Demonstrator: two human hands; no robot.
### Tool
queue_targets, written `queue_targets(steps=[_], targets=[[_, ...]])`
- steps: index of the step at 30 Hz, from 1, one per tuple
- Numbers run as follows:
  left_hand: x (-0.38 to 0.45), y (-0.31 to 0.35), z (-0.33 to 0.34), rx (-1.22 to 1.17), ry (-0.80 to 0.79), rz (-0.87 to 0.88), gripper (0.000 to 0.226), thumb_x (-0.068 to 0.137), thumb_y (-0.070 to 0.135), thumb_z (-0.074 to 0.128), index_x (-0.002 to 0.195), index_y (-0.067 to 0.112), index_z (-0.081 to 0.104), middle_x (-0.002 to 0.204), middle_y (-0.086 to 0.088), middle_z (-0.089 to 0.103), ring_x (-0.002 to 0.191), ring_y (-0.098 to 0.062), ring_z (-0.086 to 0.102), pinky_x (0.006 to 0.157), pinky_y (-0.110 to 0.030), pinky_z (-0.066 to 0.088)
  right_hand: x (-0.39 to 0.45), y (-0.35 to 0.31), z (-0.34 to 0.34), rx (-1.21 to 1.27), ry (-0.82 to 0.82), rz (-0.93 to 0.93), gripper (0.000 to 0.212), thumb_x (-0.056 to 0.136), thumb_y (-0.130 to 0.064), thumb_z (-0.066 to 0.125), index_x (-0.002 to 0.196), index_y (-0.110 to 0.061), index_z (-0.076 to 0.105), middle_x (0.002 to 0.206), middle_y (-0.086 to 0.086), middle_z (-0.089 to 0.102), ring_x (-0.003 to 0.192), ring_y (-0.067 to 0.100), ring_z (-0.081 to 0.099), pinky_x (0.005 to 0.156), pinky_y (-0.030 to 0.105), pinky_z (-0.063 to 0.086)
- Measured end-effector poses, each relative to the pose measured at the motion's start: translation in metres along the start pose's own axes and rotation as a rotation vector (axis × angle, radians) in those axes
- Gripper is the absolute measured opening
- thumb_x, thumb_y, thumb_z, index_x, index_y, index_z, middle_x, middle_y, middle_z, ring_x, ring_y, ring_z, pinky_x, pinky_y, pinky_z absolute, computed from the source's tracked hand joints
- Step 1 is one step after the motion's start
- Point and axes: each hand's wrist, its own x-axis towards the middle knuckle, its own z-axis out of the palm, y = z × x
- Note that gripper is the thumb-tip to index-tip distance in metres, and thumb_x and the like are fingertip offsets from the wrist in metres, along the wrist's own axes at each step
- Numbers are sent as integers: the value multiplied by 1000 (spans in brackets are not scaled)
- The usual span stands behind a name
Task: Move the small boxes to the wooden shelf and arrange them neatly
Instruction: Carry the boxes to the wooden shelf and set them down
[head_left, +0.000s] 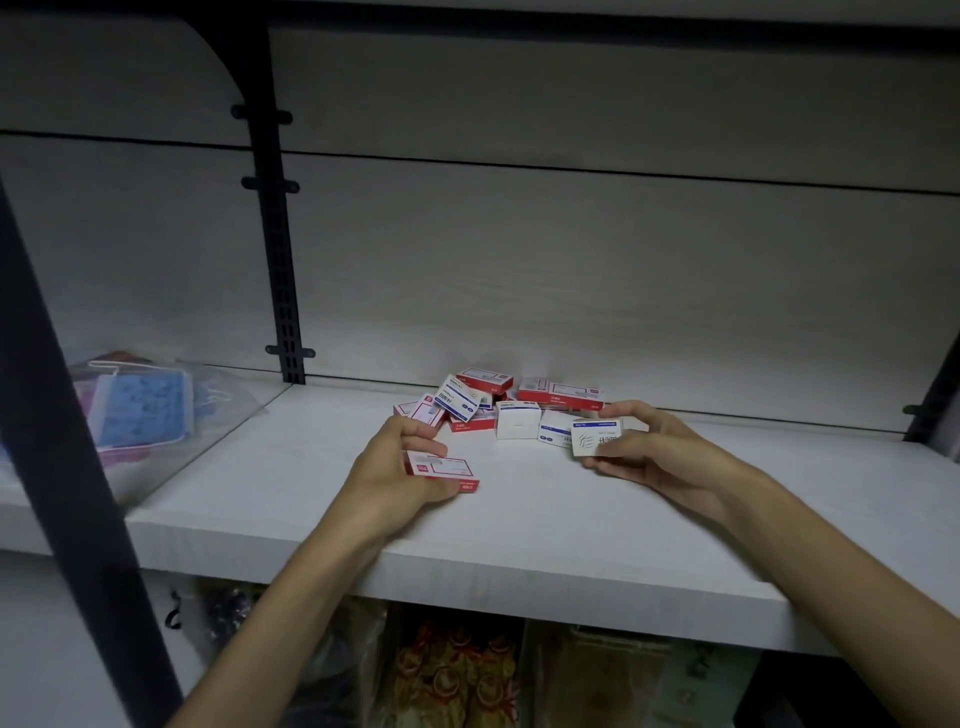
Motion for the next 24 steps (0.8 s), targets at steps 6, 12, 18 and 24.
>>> queue_targets(steps=[6, 12, 18, 24], targets=[[-1, -2, -2, 27, 11, 17, 48, 67, -4, 87, 99, 28, 72, 104, 8, 71, 92, -8, 69, 75, -20, 54, 1, 1, 2, -48, -22, -24, 52, 80, 24, 62, 120, -9, 59, 113, 31, 69, 100, 41, 70, 95, 41, 56], [-4, 1, -2, -9, -12, 37, 53, 66, -12, 84, 101, 24, 68, 104, 6, 69, 78, 1, 70, 61, -15, 51, -2, 1, 5, -70, -41, -37, 48, 82, 21, 63, 119, -9, 59, 113, 30, 69, 99, 40, 70, 91, 38, 58], [-1, 1, 0, -48, 43, 29, 47, 72, -8, 81, 102, 25, 67, 96, 2, 67, 79, -10, 63, 58, -14, 48, -2, 0, 6, -87, -56, -41, 48, 83, 19, 65, 121, -9, 59, 112, 29, 70, 99, 39, 71, 86, 34, 61], [1, -3, 1, -46, 143, 66, 14, 89, 24, 74, 99, 25, 65, 94, 8, 75, 87, -13, 69, 70, -29, 54, -3, 0, 6, -93, -69, -47, 48, 83, 17, 66, 122, -8, 59, 112, 27, 71, 96, 38, 71, 88, 36, 59]])
